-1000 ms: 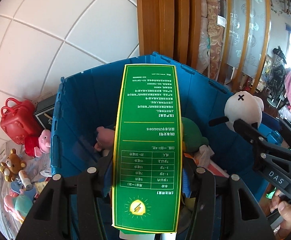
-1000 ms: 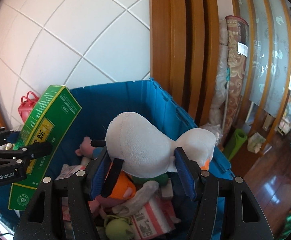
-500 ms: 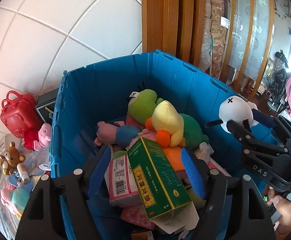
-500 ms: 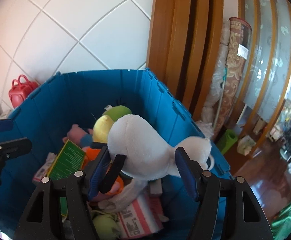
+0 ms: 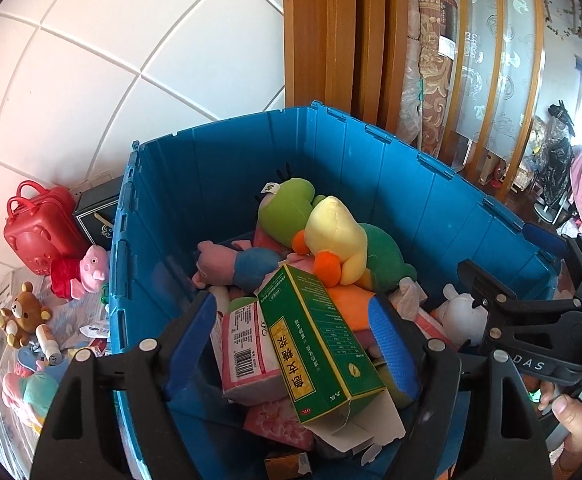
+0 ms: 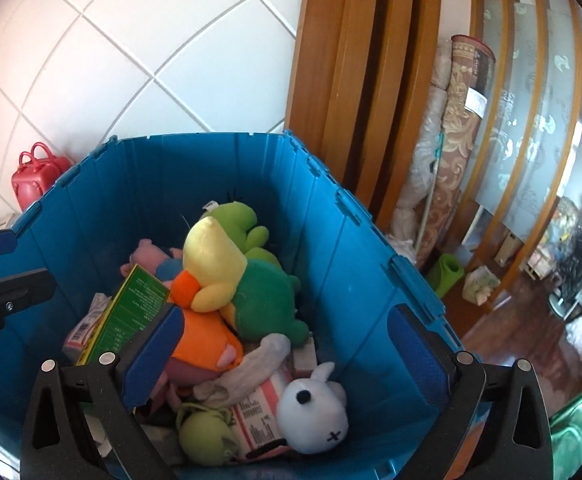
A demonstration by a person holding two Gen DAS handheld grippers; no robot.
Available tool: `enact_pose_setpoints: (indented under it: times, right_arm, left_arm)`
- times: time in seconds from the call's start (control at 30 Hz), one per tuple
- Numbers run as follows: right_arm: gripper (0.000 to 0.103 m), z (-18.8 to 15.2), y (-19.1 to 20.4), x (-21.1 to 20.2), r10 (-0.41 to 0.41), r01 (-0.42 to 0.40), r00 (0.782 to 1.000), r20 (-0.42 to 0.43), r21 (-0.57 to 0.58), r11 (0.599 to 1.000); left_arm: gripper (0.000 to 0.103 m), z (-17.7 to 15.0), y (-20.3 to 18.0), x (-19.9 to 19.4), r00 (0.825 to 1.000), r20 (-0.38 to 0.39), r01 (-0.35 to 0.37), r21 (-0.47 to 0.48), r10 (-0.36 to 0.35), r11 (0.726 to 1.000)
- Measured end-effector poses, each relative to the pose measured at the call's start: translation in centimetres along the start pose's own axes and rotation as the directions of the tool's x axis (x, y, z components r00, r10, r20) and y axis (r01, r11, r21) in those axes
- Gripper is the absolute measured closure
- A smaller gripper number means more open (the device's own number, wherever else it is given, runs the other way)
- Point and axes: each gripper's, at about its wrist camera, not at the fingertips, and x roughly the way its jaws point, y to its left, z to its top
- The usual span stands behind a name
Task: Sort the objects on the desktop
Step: 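Return both grippers from the crate to the table pile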
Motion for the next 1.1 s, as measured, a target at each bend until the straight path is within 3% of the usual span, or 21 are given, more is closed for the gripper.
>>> enact_pose_setpoints:
  times: [0.27, 0.4, 0.5, 0.6, 0.87, 1.1]
  right_arm:
    - [0.0, -0.1, 1.9, -4.1, 0.053, -0.055, 0.995, 0.083, 0.024, 0.998]
    - [0.0, 0.5, 4.3, -6.2, 0.085, -0.087, 0.985, 0.147, 0.007, 0.996]
    - [0.0, 1.1, 6.1, -7.3, 0.125, -0.129, 0.976, 0.177, 0.006, 0.992]
    - [0.0, 1.8, 8.7, -8.5, 0.171, -0.171, 0.963, 0.206, -0.015, 0.985]
    - [0.0, 2.9, 18.5, -10.2, 0.26, -0.245, 0.933, 0.247, -0.089, 0.965]
    - [0.0, 2.2, 28.3, -9.7, 0.363, -0.341, 0.91, 0.202, -0.134, 0.93]
  left_arm:
    - [0.025, -1.5, 2.0, -3.4, 0.991, 0.104, 0.087, -0.042, -0.083, 0.995]
    - [0.025, -2.5, 4.1, -5.5, 0.981, 0.188, 0.062, -0.068, -0.048, 0.996]
    - [0.025, -3.2, 6.6, -6.6, 0.978, 0.209, 0.043, -0.11, -0.019, 0.993]
    - [0.025, -4.0, 9.7, -6.9, 0.983, 0.184, 0.037, -0.148, -0.009, 0.988]
    - [0.025, -8.6, 20.3, -7.4, 0.989, 0.107, -0.078, -0.244, 0.107, 0.967]
    - [0.025, -14.5, 31.9, -6.0, 0.973, -0.039, -0.226, -0.343, 0.227, 0.912]
